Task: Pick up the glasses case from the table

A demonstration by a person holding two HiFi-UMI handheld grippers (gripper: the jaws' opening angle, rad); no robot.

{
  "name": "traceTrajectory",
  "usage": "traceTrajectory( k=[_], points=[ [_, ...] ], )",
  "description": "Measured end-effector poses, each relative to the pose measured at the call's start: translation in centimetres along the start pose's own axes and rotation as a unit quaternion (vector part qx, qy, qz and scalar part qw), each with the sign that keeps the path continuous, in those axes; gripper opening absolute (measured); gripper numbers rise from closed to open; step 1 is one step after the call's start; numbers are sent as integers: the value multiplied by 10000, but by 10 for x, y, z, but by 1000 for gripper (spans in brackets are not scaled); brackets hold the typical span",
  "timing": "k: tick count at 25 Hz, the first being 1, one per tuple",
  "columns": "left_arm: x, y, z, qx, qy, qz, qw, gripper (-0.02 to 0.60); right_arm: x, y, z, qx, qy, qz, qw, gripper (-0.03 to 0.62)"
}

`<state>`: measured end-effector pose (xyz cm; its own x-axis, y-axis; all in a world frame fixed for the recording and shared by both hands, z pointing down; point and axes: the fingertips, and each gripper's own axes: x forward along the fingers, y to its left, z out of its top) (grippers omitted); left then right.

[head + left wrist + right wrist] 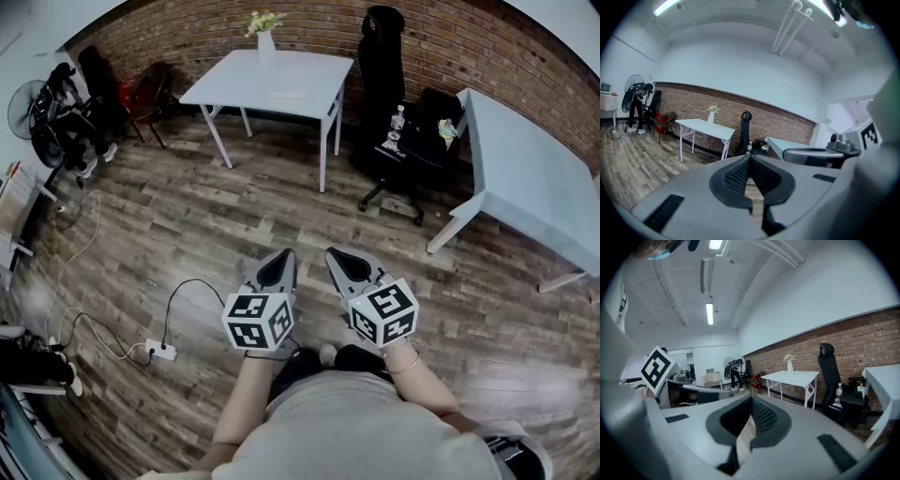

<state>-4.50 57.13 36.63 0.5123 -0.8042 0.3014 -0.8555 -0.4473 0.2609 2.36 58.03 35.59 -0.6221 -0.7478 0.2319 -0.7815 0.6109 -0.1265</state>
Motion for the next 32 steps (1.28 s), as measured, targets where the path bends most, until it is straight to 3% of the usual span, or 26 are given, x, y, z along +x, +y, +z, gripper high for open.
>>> traceTrajectory(
  k=[9, 19, 32],
  points=[
    [14, -14, -11, 14, 193, -13, 9998, 8, 3, -28, -5, 287, -130, -49, 9995, -2],
    [76, 49, -11, -239, 467, -43, 9986, 8, 78, -61, -8, 487, 42, 63, 9988, -2],
    [212, 198, 94, -84, 528, -546, 9971, 8, 278, -141, 61, 536, 11, -292, 9981, -2]
  ],
)
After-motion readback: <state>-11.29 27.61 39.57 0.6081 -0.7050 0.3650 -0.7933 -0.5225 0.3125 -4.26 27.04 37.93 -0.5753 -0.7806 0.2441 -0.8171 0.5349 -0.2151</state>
